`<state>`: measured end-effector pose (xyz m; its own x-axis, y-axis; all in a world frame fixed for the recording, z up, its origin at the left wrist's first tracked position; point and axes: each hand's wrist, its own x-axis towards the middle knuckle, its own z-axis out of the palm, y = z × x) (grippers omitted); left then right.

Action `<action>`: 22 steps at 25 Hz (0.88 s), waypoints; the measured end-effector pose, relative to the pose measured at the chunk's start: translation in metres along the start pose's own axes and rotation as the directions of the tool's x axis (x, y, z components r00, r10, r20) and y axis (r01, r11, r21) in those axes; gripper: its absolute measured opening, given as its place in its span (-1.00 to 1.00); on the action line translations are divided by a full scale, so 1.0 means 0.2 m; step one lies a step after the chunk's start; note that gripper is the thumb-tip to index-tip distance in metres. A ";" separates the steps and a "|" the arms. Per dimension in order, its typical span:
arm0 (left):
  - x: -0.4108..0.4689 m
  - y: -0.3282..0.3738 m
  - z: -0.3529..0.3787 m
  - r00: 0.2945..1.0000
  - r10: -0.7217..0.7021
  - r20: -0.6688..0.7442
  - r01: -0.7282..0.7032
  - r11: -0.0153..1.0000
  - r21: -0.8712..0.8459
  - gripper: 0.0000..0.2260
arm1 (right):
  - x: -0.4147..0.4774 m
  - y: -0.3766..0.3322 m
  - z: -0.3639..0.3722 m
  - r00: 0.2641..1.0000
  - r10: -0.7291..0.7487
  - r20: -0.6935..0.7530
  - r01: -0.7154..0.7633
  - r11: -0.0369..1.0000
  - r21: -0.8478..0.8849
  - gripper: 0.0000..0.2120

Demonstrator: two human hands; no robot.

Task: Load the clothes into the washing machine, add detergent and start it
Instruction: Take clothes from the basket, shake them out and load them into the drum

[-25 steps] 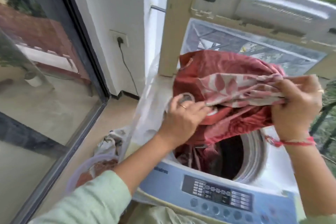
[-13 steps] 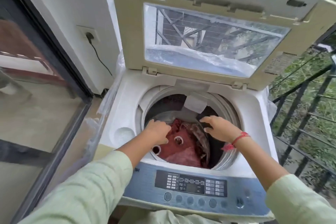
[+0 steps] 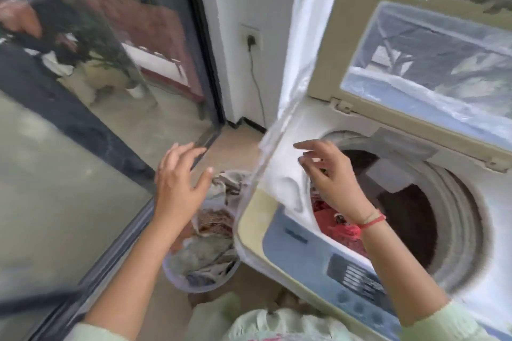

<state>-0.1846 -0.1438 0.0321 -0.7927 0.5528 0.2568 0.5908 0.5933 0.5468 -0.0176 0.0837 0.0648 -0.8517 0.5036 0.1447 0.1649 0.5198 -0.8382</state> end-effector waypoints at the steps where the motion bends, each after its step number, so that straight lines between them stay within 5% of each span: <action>1: -0.05 -0.16 -0.06 0.997 -0.078 -0.001 0.078 0.997 0.005 -0.54 | 0.02 -0.07 0.13 0.998 -0.032 0.053 0.031 0.999 0.016 -0.78; 6: -0.23 -0.85 -0.16 0.944 -0.302 0.133 0.299 0.953 0.040 -0.52 | 0.15 -0.28 0.71 0.985 -0.011 0.174 0.012 1.000 0.001 -0.76; 12: -0.15 -1.34 0.02 0.855 -0.308 0.418 0.321 0.946 0.041 -0.60 | 0.38 -0.17 1.42 0.952 0.301 0.048 -0.298 0.953 -0.052 -0.67; 17: 0.00 -1.62 0.38 0.798 -0.284 0.532 0.276 0.956 0.096 -0.59 | 0.50 0.30 1.90 0.838 0.545 0.039 -0.537 0.835 -0.123 -0.66; 22: 0.14 -2.10 1.07 0.762 -0.278 0.584 0.237 0.960 0.148 -0.56 | 0.70 1.16 2.38 0.711 0.699 0.071 -0.656 0.697 -0.291 -0.70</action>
<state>-0.4232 -0.2524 -0.3599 -0.6812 0.5981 -0.4221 0.4017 0.7874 0.4675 -0.3357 -0.0530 -0.3585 -0.5257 0.6728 -0.5206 0.8182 0.2325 -0.5258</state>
